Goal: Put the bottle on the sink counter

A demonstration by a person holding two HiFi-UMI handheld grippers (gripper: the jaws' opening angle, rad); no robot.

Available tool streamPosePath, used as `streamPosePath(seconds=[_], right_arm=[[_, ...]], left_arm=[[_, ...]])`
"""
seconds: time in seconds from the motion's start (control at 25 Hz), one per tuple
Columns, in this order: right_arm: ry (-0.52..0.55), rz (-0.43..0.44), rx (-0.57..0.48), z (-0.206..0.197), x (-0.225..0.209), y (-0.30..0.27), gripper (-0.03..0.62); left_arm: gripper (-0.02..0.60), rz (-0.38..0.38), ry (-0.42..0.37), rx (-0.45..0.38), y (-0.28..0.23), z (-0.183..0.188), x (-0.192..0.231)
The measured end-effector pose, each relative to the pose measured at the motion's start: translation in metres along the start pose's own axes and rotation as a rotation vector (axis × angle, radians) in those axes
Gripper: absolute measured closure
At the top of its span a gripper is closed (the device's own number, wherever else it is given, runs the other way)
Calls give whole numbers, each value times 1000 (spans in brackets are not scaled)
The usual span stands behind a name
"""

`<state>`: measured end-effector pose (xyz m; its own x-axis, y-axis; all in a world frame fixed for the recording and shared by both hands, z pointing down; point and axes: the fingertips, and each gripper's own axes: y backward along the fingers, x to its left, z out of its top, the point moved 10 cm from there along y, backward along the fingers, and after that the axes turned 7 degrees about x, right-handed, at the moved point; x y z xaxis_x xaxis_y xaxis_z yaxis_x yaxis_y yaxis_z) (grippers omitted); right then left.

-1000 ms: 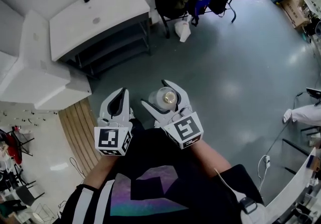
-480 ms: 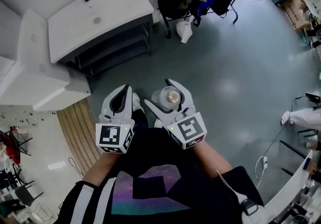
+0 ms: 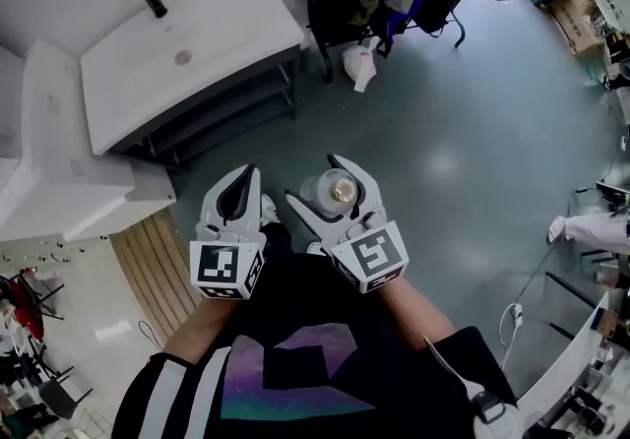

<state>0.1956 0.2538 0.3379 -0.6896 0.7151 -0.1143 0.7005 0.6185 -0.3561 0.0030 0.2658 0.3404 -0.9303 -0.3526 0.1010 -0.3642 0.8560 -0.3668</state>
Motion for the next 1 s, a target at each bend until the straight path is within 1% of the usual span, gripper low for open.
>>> streamPosePath(seconds=[0.24, 0.52, 0.76, 0.88, 1.0], right_arm=[[-20, -36, 4, 22, -18, -37, 237], [-3, -51, -14, 54, -18, -89, 237], [6, -64, -33, 71, -10, -132, 237], [14, -61, -42, 78, -3, -151, 237], [41, -39, -28, 85, 3, -164, 237]], left_arm=[[578, -29, 0, 2, -31, 22, 36], [578, -41, -19, -23, -49, 46, 87], [578, -31, -33, -47, -53, 58, 134], [578, -16, -25, -57, -52, 59, 156], [578, 3, -10, -72, -49, 60, 169]])
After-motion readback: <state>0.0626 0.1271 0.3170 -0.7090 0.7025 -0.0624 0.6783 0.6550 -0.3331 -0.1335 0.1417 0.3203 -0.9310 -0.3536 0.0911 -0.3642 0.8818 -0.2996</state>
